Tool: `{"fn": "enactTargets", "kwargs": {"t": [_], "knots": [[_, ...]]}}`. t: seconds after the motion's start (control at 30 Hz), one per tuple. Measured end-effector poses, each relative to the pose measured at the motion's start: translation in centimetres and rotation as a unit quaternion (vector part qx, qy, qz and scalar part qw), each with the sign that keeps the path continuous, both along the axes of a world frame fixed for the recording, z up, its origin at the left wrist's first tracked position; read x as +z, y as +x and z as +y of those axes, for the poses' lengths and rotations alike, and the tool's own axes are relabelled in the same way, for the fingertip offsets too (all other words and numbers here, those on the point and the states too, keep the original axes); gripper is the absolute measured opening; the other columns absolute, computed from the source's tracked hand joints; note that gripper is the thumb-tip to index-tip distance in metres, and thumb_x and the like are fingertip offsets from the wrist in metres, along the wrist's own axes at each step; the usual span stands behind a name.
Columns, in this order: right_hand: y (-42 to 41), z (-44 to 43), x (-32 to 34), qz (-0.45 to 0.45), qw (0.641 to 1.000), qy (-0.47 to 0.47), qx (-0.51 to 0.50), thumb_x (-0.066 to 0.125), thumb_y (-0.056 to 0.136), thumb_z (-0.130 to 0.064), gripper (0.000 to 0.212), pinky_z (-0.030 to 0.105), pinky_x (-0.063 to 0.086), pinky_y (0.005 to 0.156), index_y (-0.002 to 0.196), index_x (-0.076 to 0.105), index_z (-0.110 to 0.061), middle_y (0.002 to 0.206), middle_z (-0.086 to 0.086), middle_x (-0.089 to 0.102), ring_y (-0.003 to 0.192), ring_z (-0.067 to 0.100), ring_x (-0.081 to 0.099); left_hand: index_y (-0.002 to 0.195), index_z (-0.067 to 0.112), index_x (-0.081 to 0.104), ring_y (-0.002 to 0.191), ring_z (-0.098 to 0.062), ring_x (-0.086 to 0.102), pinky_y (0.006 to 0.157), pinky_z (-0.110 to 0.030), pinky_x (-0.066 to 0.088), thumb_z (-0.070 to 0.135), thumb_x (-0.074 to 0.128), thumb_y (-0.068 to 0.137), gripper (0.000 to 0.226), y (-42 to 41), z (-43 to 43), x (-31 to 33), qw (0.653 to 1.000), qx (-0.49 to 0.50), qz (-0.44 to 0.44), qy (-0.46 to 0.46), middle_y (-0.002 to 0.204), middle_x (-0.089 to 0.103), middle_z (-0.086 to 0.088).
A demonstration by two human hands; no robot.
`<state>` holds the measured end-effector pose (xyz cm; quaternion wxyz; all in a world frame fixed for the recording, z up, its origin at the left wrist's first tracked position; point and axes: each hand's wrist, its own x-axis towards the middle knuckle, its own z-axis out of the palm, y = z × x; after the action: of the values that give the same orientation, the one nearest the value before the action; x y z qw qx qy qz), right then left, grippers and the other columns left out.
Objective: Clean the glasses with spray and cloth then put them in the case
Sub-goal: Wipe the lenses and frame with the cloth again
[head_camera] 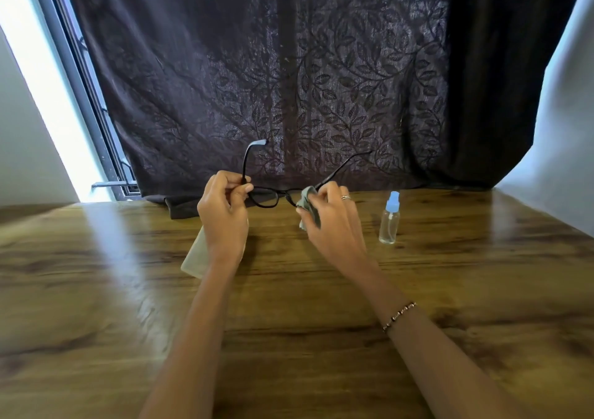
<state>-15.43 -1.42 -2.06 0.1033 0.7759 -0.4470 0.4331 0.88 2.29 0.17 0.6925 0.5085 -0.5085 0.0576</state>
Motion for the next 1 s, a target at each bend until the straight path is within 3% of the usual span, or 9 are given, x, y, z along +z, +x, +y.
{"fn": "enactTargets", "kwargs": {"t": [0.07,0.17,0.23,0.37,0.47,0.57,0.67,0.77,1.0], "knots": [[0.4,0.4,-0.1,-0.007,0.999,0.01,0.044,0.061,0.091,-0.026,0.021,0.029,0.044,0.079,0.103,0.069,-0.011,0.095,-0.003,0.048,0.091,0.013,0.043,0.087,0.007,0.063,0.08,0.008,0.057,0.072,-0.005,0.043,-0.004,0.06,0.086,0.011,0.0,-0.1,0.0,1.0,0.003,0.0,0.006,0.087,0.062,0.0],[1.0,0.7,0.2,-0.104,0.979,0.09,0.148,0.06,0.093,-0.019,0.028,0.017,0.038,0.087,0.118,0.066,-0.007,0.099,-0.005,0.048,0.097,0.011,0.041,0.087,0.009,0.062,0.08,0.005,0.058,0.072,-0.007,0.045,-0.003,0.061,0.086,0.013,0.1,-0.1,0.0,1.0,0.003,0.008,0.005,0.087,0.063,-0.002],[0.5,0.1,0.4,-0.134,0.976,0.107,0.137,0.058,0.094,-0.017,0.031,0.016,0.038,0.09,0.123,0.063,-0.007,0.101,-0.007,0.047,0.098,0.01,0.042,0.086,0.01,0.062,0.08,0.003,0.059,0.073,-0.008,0.045,-0.003,0.061,0.086,0.013,0.0,0.0,0.1,1.0,-0.004,0.01,0.003,0.087,0.064,-0.002],[0.4,-0.3,0.0,-0.09,0.99,0.07,0.079,0.056,0.095,-0.013,0.028,0.021,0.038,0.084,0.12,0.066,-0.008,0.097,-0.008,0.048,0.095,0.01,0.043,0.088,0.006,0.063,0.081,0.009,0.059,0.073,-0.004,0.043,-0.008,0.059,0.086,0.014,-0.4,-0.1,0.0,1.0,-0.004,-0.012,0.001,0.087,0.063,-0.004],[1.0,0.1,0.3,-0.165,0.97,0.112,0.137,0.055,0.094,-0.008,0.027,0.018,0.036,0.08,0.118,0.066,-0.005,0.096,-0.006,0.052,0.094,0.013,0.049,0.089,0.005,0.063,0.081,0.011,0.059,0.073,-0.004,0.044,-0.009,0.058,0.086,0.015,-0.3,0.0,0.0,1.0,-0.004,-0.013,0.001,0.088,0.063,-0.004],[0.8,0.5,1.1,-0.229,0.96,0.073,0.146,0.055,0.092,-0.003,0.028,0.018,0.04,0.079,0.118,0.066,-0.003,0.096,-0.004,0.053,0.093,0.014,0.052,0.089,0.007,0.062,0.08,0.009,0.058,0.073,-0.005,0.044,-0.004,0.061,0.086,0.011,-0.3,-0.1,0.0,1.0,-0.002,-0.03,0.002,0.086,0.062,-0.002],[1.5,1.6,1.1,-0.139,0.974,0.019,0.178,0.055,0.09,-0.002,0.029,0.02,0.04,0.079,0.116,0.067,-0.004,0.096,0.001,0.054,0.092,0.016,0.049,0.089,0.005,0.062,0.08,0.011,0.057,0.072,-0.004,0.043,-0.005,0.061,0.086,0.01,-0.7,-0.1,0.0,0.999,0.0,-0.048,-0.001,0.085,0.061,0.0],[1.9,1.8,0.4,-0.052,0.989,-0.041,0.131,0.055,0.089,-0.005,0.025,0.025,0.042,0.075,0.11,0.069,-0.006,0.092,0.003,0.055,0.086,0.018,0.051,0.09,0.005,0.062,0.08,0.011,0.057,0.072,-0.004,0.043,-0.007,0.058,0.086,0.013,-0.8,-0.1,-0.1,0.999,0.006,-0.043,-0.006,0.086,0.061,-0.003],[2.9,2.8,0.7,-0.063,0.981,-0.01,0.184,0.053,0.089,-0.007,0.033,0.025,0.044,0.069,0.119,0.066,-0.009,0.092,0.001,0.052,0.084,0.014,0.049,0.087,0.007,0.062,0.079,0.01,0.055,0.071,-0.003,0.04,-0.004,0.059,0.086,0.011,-1.5,-0.2,-0.4,0.999,0.008,-0.049,0.002,0.083,0.061,0.002]]}}
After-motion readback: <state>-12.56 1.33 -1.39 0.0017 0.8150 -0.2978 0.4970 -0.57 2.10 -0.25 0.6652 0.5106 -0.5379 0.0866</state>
